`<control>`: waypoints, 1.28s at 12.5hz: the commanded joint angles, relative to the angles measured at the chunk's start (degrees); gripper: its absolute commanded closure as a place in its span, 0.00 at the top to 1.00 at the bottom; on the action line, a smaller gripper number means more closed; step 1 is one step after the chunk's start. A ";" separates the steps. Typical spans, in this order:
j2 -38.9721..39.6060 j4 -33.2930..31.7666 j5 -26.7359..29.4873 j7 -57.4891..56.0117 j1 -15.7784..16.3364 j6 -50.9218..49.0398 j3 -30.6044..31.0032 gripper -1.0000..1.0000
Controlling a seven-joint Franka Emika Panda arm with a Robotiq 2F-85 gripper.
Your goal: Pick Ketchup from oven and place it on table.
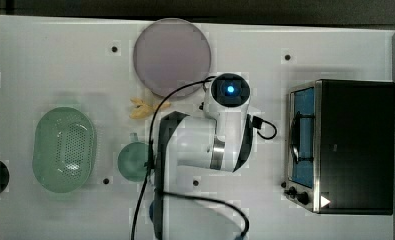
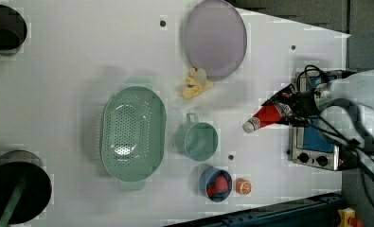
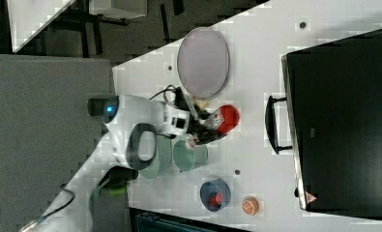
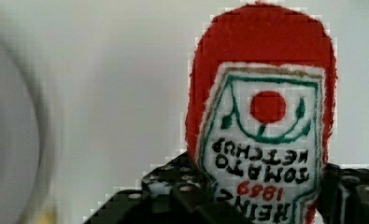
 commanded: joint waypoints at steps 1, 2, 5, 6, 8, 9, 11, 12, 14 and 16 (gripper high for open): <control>3.21 -2.61 0.26 3.49 1.74 5.46 2.05 0.65; 4.58 -2.68 0.32 3.49 1.75 6.97 2.25 0.75; 4.53 -2.60 0.37 3.52 1.76 8.02 2.19 1.00; 3.47 -2.49 0.36 3.52 1.75 7.79 2.16 1.00; -0.49 -1.33 0.36 3.53 1.75 6.98 1.78 1.00; -3.19 0.07 0.33 3.52 1.75 5.53 1.56 1.00; -8.68 4.65 0.25 3.53 1.75 -0.44 1.53 1.00; -11.06 7.75 0.21 3.52 1.76 -5.29 1.57 1.00; -14.45 14.97 0.16 3.53 1.76 -16.67 1.59 1.00; -15.56 22.52 -0.10 3.52 1.73 -26.69 1.48 1.00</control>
